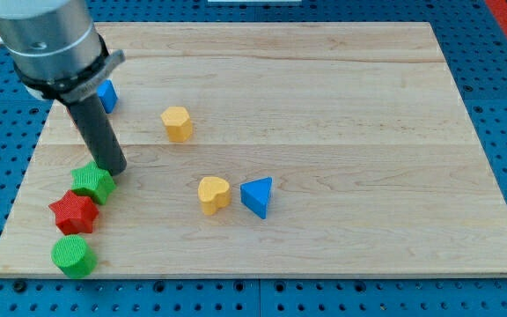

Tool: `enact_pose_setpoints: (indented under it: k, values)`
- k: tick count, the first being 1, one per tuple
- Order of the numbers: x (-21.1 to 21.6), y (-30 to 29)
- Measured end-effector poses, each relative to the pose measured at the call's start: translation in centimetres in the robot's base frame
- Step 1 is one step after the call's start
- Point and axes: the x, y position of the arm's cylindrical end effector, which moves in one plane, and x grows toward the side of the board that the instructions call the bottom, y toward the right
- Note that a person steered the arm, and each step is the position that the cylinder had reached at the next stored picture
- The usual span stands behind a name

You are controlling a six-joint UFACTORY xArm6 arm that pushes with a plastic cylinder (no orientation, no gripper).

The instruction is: Push the yellow blocks to the right of the red star and green star

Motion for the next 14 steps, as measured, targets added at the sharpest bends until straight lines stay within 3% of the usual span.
enact_pose_setpoints:
  k: [1,2,3,4,6,7,8,9,10,12,13,14]
  values:
    - [-1.2,5.8]
    - [-6.1,13.1]
    - [-12.0,10.5]
    - [-11.6,6.4]
    - [-2.5,7.7]
    - [-1.7,9.2]
    - [-3.5,7.7]
    - [-0.7,5.3]
    - [2.6,6.9]
    - [-1.0,22.2]
    - [2.7,25.8]
    - [4.0,22.4]
